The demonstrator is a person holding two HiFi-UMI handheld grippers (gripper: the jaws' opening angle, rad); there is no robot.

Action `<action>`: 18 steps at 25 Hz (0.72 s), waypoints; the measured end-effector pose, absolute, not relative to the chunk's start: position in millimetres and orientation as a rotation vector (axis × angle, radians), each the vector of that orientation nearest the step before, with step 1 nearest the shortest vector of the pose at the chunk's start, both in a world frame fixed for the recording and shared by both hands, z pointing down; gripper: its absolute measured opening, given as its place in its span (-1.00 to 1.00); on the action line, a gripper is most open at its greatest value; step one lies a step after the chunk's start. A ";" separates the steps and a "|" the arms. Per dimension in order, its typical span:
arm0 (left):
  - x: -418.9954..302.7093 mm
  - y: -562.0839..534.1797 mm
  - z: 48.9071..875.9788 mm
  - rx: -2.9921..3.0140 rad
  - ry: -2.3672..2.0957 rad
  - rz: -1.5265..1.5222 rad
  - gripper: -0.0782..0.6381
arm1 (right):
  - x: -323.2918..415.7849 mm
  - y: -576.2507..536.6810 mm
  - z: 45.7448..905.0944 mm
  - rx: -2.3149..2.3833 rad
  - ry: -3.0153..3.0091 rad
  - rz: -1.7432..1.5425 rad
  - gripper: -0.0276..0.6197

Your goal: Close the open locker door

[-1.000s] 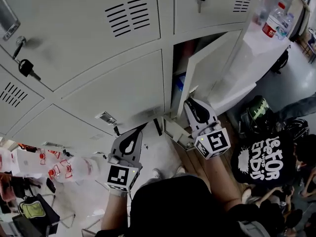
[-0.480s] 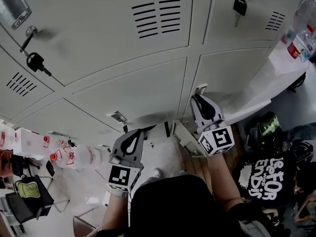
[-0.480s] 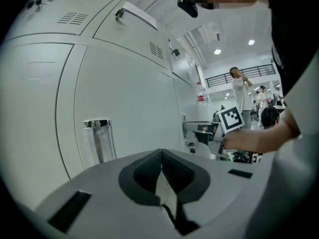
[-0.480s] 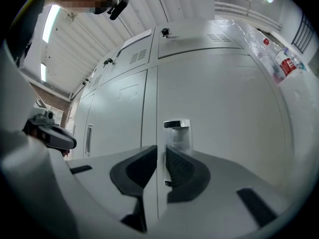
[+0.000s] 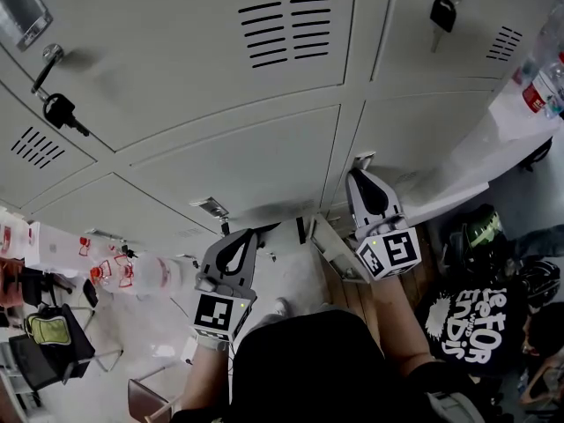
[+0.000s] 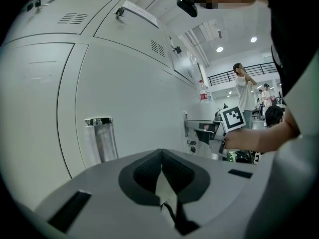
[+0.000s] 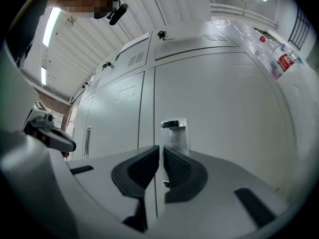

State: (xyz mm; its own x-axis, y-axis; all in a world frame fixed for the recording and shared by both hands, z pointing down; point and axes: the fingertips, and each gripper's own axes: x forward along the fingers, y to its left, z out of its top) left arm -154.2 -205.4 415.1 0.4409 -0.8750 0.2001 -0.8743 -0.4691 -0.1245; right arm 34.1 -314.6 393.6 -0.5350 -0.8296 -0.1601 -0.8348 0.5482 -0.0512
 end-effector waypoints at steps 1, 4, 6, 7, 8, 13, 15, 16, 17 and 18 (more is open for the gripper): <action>-153.0 -205.3 413.4 -2.666 1.612 -0.369 -0.72 | 34.1 -314.7 394.0 -1.419 2.616 0.043 -0.76; -150.6 -204.4 409.0 -2.671 1.595 -0.351 -0.72 | 33.8 -314.3 395.2 -1.430 2.615 0.028 -0.76; -151.0 -202.5 410.2 -2.679 1.583 -0.357 -0.72 | 34.3 -312.7 396.4 -1.449 2.616 0.019 -0.76; -151.4 -201.6 411.2 -2.684 1.577 -0.358 -0.72 | 34.8 -311.1 396.9 -1.459 2.615 0.015 -0.76; -151.8 -200.9 412.4 -2.689 1.570 -0.357 -0.72 | 35.5 -308.8 397.8 -1.467 2.612 0.010 -0.76; -147.4 -198.4 419.3 -2.739 1.509 -0.360 -0.72 | 36.8 -291.9 403.8 -1.502 2.617 -0.006 -0.76; -141.7 -197.5 420.6 -2.765 1.471 -0.358 -0.72 | 38.8 -283.1 405.0 -1.527 2.614 -0.008 -0.76; -137.1 -197.9 417.8 -2.773 1.443 -0.345 -0.72 | 40.3 -278.5 405.2 -1.540 2.610 -0.010 -0.76; -132.4 -198.1 415.4 -2.781 1.415 -0.332 -0.72 | 41.7 -273.6 404.9 -1.553 2.607 -0.012 -0.76; -128.4 -197.7 415.0 -2.792 1.389 -0.325 -0.72 | 43.1 -268.5 404.6 -1.565 2.604 -0.015 -0.76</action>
State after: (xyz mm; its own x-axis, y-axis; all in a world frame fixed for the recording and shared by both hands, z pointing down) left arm -128.4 -197.7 415.0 0.5858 -0.7897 0.1821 -0.7885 -0.6073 -0.0974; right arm 43.1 -268.5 404.6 -0.4653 -0.8812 -0.0837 -0.8801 0.4706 -0.0619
